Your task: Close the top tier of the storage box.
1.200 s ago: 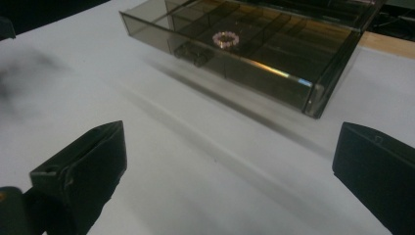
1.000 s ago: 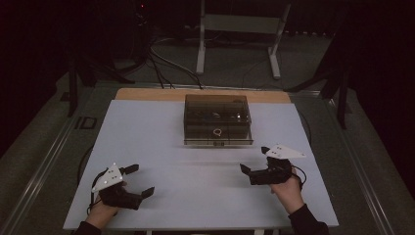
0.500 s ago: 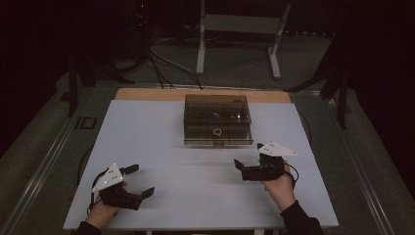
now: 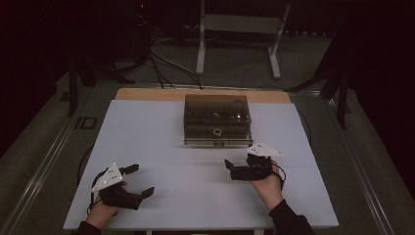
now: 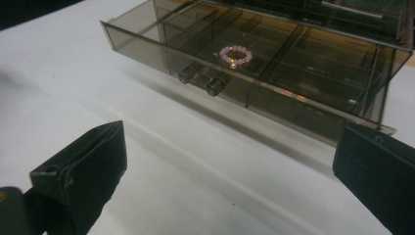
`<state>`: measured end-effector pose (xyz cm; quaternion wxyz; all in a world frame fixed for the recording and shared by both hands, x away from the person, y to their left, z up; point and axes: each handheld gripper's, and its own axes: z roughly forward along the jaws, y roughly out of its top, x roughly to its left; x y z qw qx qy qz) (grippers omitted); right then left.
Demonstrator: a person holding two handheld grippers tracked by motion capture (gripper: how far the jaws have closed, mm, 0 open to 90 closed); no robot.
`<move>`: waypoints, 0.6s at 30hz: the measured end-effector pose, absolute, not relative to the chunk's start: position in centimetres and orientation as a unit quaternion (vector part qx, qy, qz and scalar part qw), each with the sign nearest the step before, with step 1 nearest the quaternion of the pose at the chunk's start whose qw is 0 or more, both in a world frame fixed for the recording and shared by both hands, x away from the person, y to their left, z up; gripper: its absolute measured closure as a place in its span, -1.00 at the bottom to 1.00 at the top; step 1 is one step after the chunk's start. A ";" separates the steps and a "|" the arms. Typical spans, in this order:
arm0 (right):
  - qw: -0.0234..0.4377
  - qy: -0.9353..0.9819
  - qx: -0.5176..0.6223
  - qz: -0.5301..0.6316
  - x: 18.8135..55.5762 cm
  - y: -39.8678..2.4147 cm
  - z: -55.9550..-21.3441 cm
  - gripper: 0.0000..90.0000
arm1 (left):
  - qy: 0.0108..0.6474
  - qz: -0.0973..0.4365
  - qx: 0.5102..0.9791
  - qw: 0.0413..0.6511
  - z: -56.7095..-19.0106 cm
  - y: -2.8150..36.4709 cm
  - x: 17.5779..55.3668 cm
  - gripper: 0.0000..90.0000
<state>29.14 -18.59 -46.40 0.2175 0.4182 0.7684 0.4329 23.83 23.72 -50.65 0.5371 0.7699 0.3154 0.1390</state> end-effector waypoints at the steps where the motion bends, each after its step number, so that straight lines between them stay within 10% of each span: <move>1: 0.218 0.769 0.419 0.431 29.2 -18.4 -46.5 -1.00 | 0.315 0.139 0.771 0.536 -50.7 23.7 23.8 -1.00; 18: 0.197 0.782 0.431 0.404 29.2 -16.9 -49.2 -1.00 | 0.314 0.138 0.771 0.536 -50.7 23.7 23.8 -1.00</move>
